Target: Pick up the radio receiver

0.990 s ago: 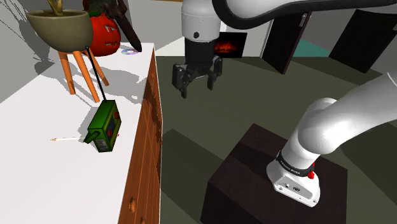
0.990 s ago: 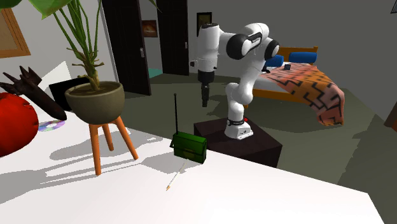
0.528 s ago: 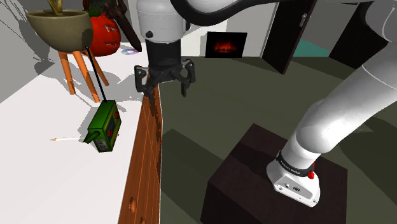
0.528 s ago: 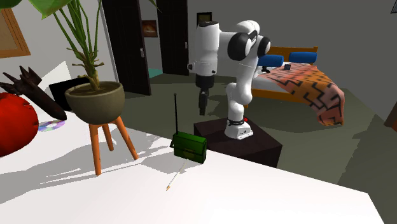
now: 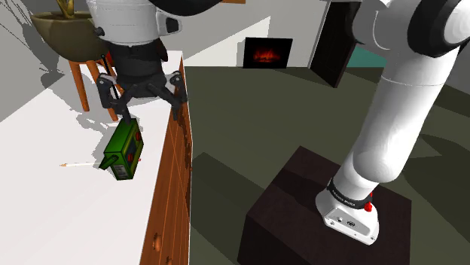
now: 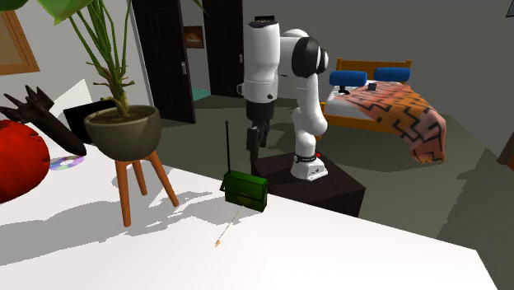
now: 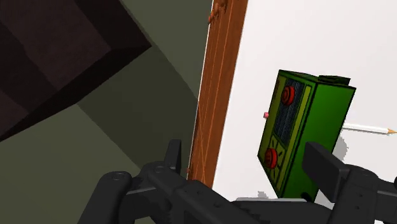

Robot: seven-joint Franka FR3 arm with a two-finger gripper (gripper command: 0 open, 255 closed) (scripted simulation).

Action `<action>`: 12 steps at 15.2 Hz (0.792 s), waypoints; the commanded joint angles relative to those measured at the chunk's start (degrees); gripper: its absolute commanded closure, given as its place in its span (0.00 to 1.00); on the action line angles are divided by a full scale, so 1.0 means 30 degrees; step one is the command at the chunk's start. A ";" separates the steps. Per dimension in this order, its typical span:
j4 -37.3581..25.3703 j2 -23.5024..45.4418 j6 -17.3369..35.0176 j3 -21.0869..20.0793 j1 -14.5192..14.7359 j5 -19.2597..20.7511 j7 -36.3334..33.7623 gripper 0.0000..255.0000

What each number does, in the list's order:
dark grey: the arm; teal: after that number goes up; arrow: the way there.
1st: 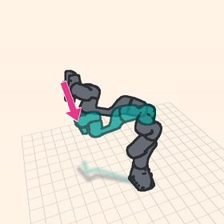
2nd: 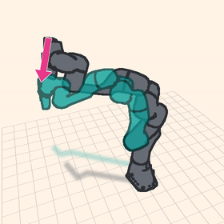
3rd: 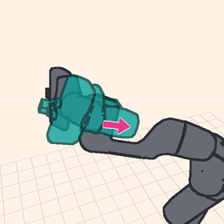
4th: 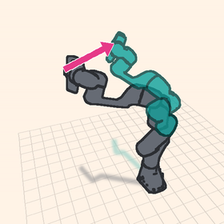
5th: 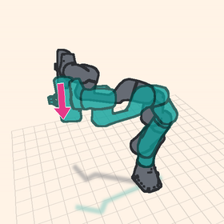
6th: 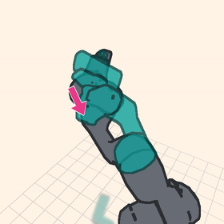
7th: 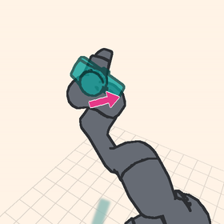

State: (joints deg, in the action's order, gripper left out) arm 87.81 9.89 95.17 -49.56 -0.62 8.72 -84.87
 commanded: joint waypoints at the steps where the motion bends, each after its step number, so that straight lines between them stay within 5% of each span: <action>1: -0.2716 0.2579 -0.0892 0.0049 0.1454 0.1917 -0.1975 0.00; 5: -0.8225 0.6450 -0.2896 0.1101 0.4854 0.4322 -0.4015 0.00; 12: -0.5355 0.5839 -0.0687 0.1007 0.3860 0.3913 -0.4142 0.00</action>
State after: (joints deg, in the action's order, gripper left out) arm 70.56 27.60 92.12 -46.49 11.30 20.57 -97.17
